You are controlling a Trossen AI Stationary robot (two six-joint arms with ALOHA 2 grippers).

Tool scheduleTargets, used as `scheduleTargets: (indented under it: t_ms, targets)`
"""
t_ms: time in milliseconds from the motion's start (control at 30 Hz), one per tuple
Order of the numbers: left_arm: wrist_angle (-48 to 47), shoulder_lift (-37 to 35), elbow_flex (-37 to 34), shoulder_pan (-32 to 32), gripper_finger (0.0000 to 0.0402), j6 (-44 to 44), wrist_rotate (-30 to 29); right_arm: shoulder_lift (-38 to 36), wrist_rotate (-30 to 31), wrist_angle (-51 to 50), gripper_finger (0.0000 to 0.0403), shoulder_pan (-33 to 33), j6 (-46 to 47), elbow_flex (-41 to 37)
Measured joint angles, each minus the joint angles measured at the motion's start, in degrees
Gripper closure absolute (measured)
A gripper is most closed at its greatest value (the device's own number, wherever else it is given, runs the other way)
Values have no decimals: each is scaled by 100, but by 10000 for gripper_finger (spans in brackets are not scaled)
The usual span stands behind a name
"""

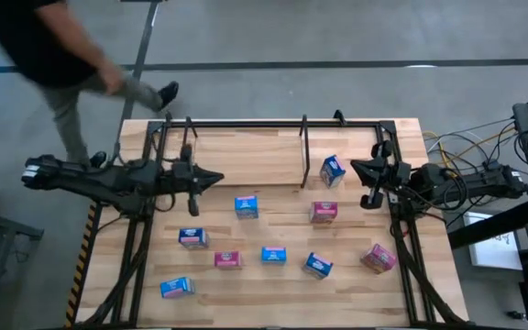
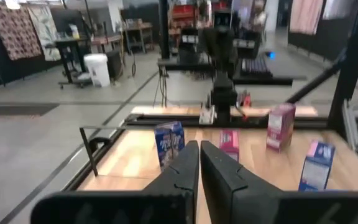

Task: Stack cereal on shelf
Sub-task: Put the top light blue cereal box on the shelf

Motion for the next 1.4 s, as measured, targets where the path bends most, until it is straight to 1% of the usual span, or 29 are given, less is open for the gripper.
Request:
scheduleTargets:
  t_ms: [233,433,600,767,933,1033,1100,1267,1400]
  targets:
    - [-513,711,480,0,401,7,1,702,-108,468,394,6,-3,177]
    - [-673,1173,723,0,401,101,2,1300,-373,364,394,0,82,589]
    - [-943,1496,938,-2,401,119,3,1654,-389,384,394,1,-91,1014]
    - [-1411,1764,1177,0,401,16,4,1711,-389,146,394,1,-251,1157]
    - [-1927,2026,1449,0,395,-23,27,1591,-386,52,394,1,-160,1159]
    - [-2435,2245,1716,2,372,-149,279,1511,-379,-65,394,1,-149,1154]
    - [-2711,2424,1923,2,348,-292,433,1492,-340,-107,394,1,-146,1154]
    - [-3429,2956,2382,2,270,-564,530,1470,-336,-153,394,1,-146,1154]
    - [-3818,3391,2649,0,208,-647,609,1470,-323,-159,394,1,-146,1154]
